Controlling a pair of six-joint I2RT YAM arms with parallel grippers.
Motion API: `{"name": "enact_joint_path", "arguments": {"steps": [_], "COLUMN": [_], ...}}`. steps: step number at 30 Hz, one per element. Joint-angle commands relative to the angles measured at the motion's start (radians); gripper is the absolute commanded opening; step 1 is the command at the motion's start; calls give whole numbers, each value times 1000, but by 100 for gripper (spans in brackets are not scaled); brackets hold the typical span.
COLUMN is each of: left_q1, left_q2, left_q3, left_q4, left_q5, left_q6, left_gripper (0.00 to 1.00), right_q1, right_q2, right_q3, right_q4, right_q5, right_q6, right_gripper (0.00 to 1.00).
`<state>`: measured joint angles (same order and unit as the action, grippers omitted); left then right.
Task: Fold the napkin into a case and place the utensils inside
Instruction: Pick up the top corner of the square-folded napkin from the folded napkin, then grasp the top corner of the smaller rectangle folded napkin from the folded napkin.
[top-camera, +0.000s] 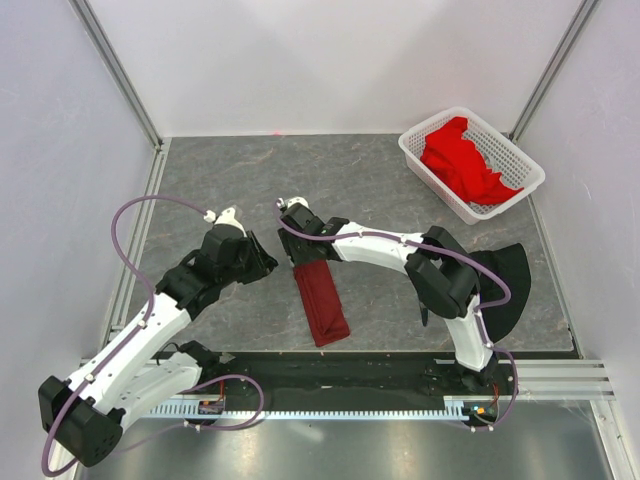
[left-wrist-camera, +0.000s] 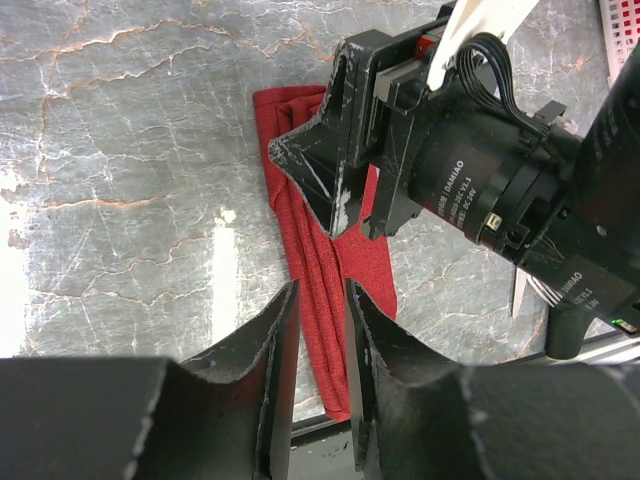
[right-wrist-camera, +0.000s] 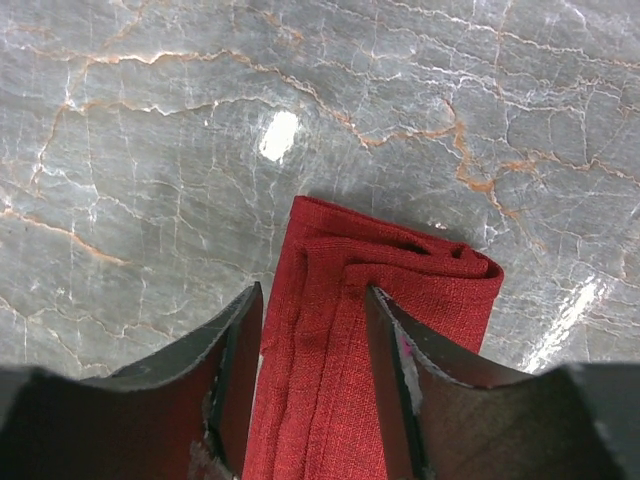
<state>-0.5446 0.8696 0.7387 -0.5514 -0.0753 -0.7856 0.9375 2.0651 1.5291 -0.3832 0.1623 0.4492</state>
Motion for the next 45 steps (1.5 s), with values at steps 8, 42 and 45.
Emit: {"name": "enact_joint_path", "arguments": {"steps": [8, 42, 45], "left_q1": [8, -17, -47], "left_q2": [-37, 445, 498], "left_q3": [-24, 136, 159], "left_q4": [11, 169, 173], "left_q5": [17, 51, -7], "left_q6": [9, 146, 160], "left_gripper": [32, 30, 30], "right_q1": [-2, -135, -135], "right_q2": [53, -214, -204], "right_q3": [68, -169, -169], "right_q4": [-3, 47, 49], "right_q5": [57, -231, -254], "right_q6": [25, 80, 92], "right_gripper": [39, 0, 0]}}
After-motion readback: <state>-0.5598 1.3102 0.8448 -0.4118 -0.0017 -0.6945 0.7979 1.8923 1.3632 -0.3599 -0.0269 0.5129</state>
